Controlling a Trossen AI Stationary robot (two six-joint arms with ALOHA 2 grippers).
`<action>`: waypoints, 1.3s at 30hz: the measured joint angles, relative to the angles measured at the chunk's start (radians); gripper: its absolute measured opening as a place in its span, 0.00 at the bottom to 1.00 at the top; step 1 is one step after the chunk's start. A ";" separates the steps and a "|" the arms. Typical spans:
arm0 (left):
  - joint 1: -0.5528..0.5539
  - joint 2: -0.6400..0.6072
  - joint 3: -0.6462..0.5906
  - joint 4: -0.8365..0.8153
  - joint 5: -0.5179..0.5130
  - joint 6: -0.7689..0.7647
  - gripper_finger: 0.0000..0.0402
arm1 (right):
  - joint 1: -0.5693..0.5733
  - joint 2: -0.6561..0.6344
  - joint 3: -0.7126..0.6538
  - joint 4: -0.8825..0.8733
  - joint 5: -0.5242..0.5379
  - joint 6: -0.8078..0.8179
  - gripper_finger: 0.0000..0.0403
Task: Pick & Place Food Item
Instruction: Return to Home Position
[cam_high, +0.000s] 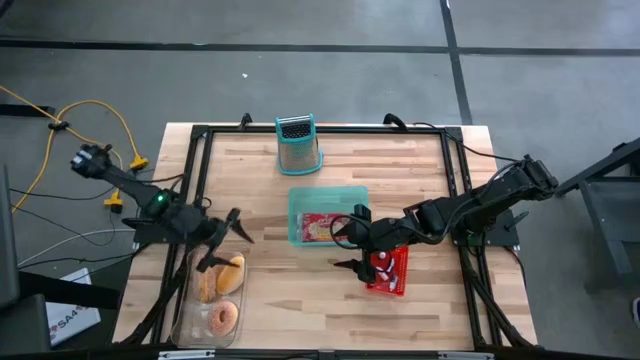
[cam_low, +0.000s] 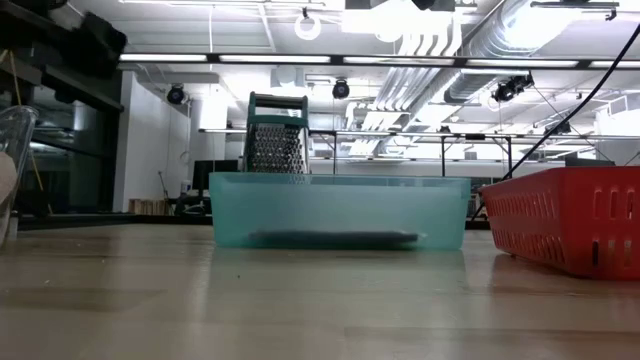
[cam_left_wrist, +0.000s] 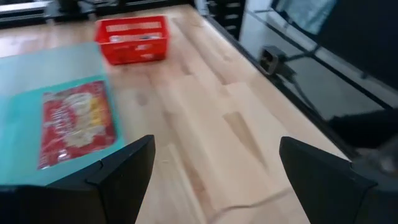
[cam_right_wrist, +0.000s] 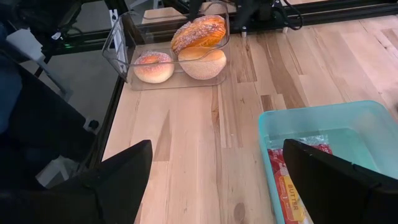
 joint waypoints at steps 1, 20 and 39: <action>0.033 0.000 0.000 0.002 0.014 0.000 0.84 | 0.000 0.000 0.000 0.000 0.000 0.000 0.87; 0.438 0.001 0.000 0.000 0.067 0.087 0.84 | 0.000 0.000 0.000 0.000 0.000 0.000 0.87; 0.569 0.001 0.000 0.000 0.066 0.083 0.84 | 0.000 0.000 0.000 0.000 0.000 0.000 0.87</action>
